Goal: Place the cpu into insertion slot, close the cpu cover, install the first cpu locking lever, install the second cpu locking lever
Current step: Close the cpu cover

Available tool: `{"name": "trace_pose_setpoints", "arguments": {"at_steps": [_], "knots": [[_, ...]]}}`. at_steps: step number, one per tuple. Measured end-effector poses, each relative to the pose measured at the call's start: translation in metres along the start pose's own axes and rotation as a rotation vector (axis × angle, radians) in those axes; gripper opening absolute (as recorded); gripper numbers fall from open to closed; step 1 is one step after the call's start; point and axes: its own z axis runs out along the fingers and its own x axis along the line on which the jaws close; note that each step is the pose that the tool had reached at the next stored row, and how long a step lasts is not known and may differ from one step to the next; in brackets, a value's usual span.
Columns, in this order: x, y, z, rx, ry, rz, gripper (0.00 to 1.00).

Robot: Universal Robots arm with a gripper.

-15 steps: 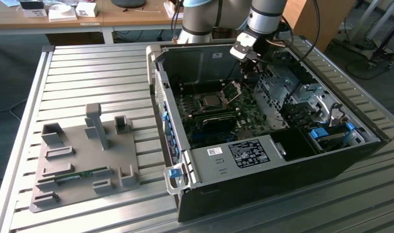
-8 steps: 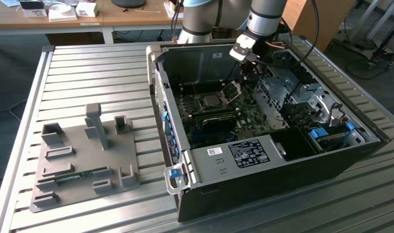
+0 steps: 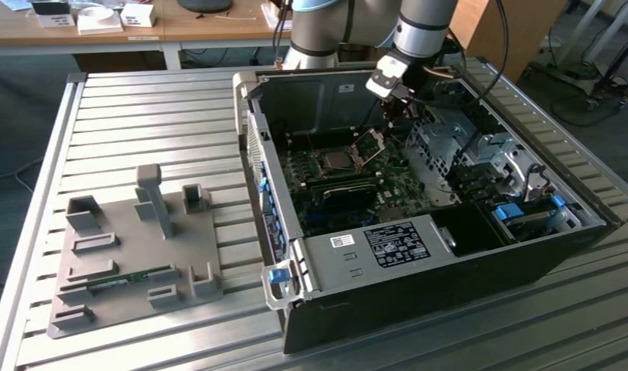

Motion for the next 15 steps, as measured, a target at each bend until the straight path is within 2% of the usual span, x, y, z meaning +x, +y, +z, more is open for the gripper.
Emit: {"name": "trace_pose_setpoints", "arguments": {"at_steps": [15], "knots": [[-0.0021,-0.0001,0.0028,0.0003,-0.0003,0.0,0.11]]}}
